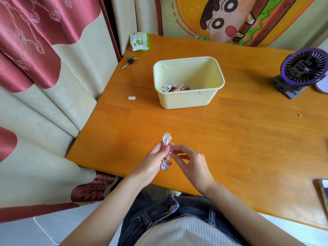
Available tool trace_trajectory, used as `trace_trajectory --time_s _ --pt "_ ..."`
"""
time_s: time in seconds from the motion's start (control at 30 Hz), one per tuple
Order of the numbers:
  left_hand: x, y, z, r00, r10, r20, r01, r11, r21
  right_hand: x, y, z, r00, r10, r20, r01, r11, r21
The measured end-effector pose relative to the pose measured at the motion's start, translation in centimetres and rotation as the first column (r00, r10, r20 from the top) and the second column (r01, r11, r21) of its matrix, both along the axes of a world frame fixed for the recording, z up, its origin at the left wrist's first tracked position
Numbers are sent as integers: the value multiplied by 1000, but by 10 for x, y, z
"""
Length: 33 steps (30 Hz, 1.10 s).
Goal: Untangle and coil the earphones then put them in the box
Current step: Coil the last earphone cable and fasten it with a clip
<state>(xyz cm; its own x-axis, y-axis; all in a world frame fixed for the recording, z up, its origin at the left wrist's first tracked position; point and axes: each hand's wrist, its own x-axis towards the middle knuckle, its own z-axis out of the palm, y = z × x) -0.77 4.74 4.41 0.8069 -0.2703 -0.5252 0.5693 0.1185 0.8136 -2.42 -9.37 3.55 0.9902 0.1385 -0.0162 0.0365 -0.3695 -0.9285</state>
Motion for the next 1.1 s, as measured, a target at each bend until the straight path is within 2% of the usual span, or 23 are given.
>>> trace_trajectory --time_s 0.07,0.17,0.27,0.4,0.5,0.63,0.83,1.0,1.1 --pt "-1 1 0 997 -59 47 57 997 45 4 -3 3 996 -5 -86 10 998 58" --pt "-1 4 -1 977 -167 130 141 971 191 11 -10 3 978 24 -207 6 989 145" --pt "-4 4 1 946 -258 198 189 931 312 15 -12 1 964 1 -268 56 977 206" --pt "-5 0 1 927 -290 236 179 899 399 18 -11 4 945 -51 -322 137 959 248" --pt "-1 2 0 905 -325 276 135 833 537 17 -9 7 926 -23 -378 149 940 308" --pt "-1 4 4 888 -380 259 199 826 528 15 -8 7 925 -3 -379 127 945 302" --pt "-2 4 13 906 -400 140 322 865 384 10 -7 1 937 -13 -349 97 970 224" --pt "-2 1 6 902 -387 193 258 840 477 9 -9 -1 918 -5 -396 108 965 238" --pt "2 1 6 885 -429 180 276 796 539 14 -12 -1 945 -9 -326 48 992 113"
